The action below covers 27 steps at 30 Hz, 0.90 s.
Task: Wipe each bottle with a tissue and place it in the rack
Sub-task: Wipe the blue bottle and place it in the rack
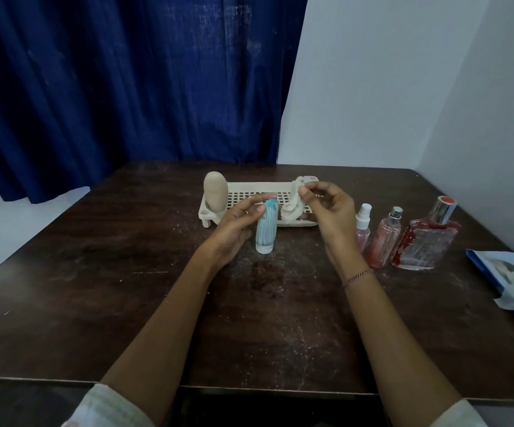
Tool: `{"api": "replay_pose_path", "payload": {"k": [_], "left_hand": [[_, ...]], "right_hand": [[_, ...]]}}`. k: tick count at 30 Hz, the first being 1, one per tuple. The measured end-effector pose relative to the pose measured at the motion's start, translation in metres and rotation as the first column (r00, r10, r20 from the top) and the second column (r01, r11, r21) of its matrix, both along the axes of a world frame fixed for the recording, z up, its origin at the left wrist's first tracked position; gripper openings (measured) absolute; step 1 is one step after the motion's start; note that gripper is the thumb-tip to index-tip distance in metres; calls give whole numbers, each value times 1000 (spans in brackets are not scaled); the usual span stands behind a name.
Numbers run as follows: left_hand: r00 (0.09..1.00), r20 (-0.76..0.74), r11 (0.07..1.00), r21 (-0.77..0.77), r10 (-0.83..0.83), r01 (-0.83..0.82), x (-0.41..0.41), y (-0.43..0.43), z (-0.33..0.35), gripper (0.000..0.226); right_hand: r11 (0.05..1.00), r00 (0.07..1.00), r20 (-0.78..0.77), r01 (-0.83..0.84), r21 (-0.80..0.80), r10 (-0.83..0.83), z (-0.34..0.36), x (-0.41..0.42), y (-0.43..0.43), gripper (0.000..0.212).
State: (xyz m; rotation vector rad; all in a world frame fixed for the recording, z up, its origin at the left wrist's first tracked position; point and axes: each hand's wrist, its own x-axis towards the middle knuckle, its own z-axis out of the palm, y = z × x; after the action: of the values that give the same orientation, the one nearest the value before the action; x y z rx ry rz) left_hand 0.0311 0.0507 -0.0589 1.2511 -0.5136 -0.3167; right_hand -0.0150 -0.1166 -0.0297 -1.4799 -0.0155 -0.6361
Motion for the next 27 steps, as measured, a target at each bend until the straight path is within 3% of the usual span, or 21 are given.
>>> {"api": "replay_pose_path", "payload": {"k": [4, 8, 13, 18, 27], "left_hand": [[1000, 4, 1000, -10, -7, 7, 0, 0, -1, 26], [1000, 19, 998, -57, 8, -6, 2, 1, -3, 26], [1000, 15, 998, -67, 5, -4, 3, 3, -4, 25], [999, 37, 999, -31, -28, 29, 3, 4, -2, 30], [998, 45, 999, 9, -46, 46, 4, 5, -1, 49]], "right_hand": [[976, 998, 59, -3, -216, 16, -9, 3, 17, 10], [871, 978, 138, -70, -486, 156, -10, -1, 21, 29], [785, 950, 169, -109, -609, 264, -10, -1, 18, 41], [773, 945, 269, 30, -634, 184, -10, 1, 14, 27], [895, 992, 86, -41, -444, 89, -11, 9, 14, 18]]}}
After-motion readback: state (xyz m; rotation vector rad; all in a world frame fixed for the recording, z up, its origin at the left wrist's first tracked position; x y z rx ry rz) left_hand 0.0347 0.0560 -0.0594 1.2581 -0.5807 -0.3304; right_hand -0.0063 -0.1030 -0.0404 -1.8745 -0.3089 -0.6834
